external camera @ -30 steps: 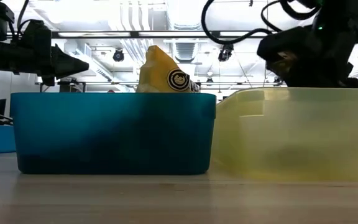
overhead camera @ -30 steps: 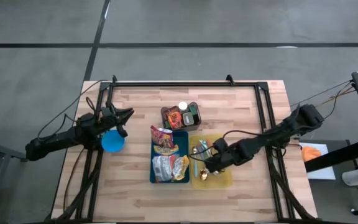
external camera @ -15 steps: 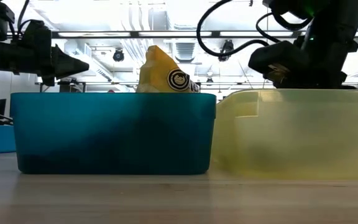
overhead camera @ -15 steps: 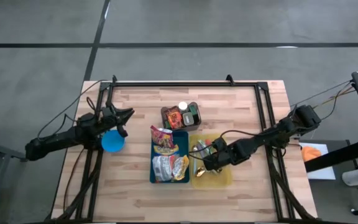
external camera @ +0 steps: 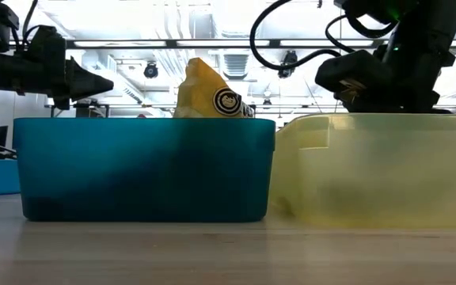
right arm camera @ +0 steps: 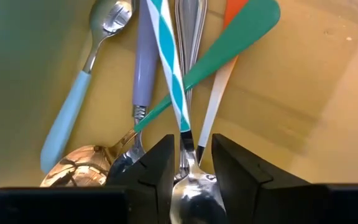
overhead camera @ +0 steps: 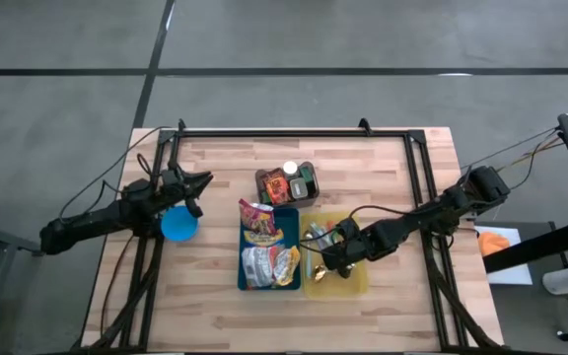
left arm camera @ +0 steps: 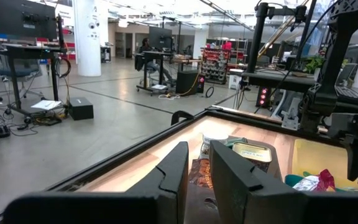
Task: Pick & Place Food Item
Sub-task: Return to Home Position
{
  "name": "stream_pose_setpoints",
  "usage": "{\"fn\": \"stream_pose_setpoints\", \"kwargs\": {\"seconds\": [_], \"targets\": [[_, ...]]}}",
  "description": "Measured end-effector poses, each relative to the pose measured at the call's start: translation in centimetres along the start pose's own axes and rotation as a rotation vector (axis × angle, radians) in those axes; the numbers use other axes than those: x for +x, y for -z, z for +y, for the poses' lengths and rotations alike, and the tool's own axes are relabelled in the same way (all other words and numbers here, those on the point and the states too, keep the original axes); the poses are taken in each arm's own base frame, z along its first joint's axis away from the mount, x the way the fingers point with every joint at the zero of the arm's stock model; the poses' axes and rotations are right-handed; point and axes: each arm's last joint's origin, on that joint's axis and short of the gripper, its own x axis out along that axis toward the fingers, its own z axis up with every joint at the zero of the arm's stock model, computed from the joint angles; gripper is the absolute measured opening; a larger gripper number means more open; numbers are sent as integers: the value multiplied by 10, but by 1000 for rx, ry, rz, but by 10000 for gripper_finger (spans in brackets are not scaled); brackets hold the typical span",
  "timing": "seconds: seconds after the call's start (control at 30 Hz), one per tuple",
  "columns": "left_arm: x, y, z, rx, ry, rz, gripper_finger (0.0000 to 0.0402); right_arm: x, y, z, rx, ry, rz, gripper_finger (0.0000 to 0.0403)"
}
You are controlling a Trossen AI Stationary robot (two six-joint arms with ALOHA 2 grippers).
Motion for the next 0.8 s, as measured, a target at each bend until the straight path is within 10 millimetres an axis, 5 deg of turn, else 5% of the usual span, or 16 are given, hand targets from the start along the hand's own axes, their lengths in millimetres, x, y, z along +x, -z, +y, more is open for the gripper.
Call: {"fn": "stream_pose_setpoints", "kwargs": {"seconds": [0.27, 0.8], "targets": [[0, 0, 0, 0, 0, 0, 68, -16, -12, -3, -99, -32, -14, 107], [0, 0, 0, 0, 0, 0, 68, -111, -51, -19, -391, -282, -393, 107]]}}
